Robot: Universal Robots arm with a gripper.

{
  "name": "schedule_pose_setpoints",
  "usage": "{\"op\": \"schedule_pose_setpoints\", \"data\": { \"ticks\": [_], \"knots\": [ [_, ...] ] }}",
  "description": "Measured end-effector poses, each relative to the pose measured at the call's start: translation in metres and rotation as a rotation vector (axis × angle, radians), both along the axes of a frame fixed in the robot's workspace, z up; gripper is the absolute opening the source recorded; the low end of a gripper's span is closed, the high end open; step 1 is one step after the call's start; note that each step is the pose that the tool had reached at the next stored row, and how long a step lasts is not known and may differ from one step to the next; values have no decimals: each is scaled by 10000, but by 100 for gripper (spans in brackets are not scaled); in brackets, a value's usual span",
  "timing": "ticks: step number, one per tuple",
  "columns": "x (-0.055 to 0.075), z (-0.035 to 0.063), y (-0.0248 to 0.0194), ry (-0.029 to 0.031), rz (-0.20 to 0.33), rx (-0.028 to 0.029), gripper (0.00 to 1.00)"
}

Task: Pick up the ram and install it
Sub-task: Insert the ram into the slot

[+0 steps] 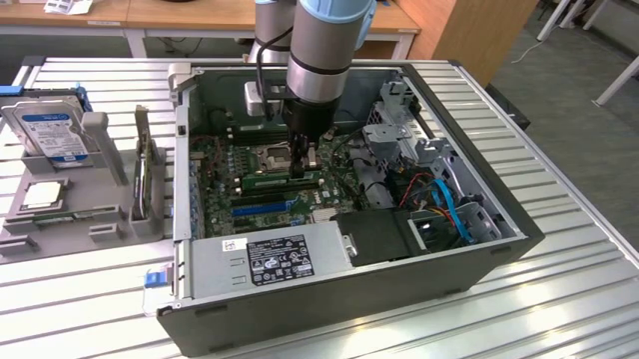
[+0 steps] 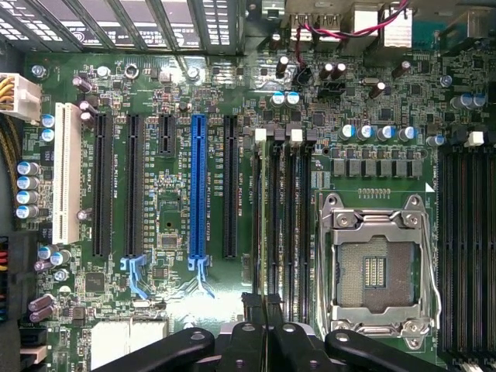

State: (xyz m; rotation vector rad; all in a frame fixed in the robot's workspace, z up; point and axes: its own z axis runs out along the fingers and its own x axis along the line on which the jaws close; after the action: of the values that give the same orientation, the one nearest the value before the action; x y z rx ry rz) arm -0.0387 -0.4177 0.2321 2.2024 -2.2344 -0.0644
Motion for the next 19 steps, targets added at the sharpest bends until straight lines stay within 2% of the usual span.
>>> {"op": "schedule_pose_setpoints", "data": {
  "ticks": [19],
  "knots": [
    [2,-15,0,-1,-1,1,12]
  ]
}}
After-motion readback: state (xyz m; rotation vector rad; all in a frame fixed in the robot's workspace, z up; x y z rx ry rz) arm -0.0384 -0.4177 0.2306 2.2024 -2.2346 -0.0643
